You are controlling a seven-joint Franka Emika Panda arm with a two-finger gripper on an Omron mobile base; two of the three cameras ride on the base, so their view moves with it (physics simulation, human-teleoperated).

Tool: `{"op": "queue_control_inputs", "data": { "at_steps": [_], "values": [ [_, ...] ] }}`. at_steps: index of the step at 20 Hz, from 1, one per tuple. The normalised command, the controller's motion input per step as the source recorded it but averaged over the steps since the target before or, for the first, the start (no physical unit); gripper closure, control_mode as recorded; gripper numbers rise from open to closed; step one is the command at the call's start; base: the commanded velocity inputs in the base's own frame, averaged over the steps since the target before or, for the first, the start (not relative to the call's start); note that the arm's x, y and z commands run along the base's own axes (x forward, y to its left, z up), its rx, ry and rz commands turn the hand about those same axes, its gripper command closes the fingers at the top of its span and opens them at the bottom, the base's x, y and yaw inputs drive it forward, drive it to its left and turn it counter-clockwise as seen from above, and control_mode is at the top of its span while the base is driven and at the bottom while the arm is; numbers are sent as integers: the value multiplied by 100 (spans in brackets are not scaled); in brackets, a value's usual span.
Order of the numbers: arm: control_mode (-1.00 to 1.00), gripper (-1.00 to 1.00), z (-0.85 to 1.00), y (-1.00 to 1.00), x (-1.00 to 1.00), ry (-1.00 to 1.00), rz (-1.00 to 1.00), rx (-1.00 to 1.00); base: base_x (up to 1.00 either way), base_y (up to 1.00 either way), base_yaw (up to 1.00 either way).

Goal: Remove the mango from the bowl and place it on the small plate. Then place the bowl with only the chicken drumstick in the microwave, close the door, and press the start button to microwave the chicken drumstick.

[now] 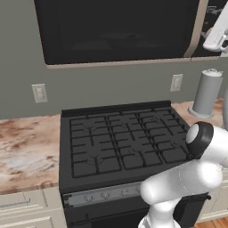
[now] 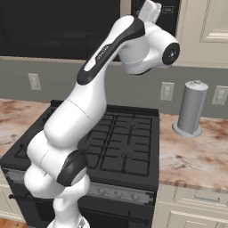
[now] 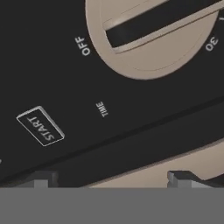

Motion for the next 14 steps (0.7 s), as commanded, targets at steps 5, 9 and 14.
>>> {"op": "queue_control_inputs", "data": {
  "at_steps": [5,9,14],
  "values": [
    [-100,-100,0,-17,24,0,5,2,0,0,0],
    [-100,-100,0,-23,20,0,5,2,0,0,0],
    [-100,-100,0,-6,33,4,5,1,0,0,0]
  ]
}}
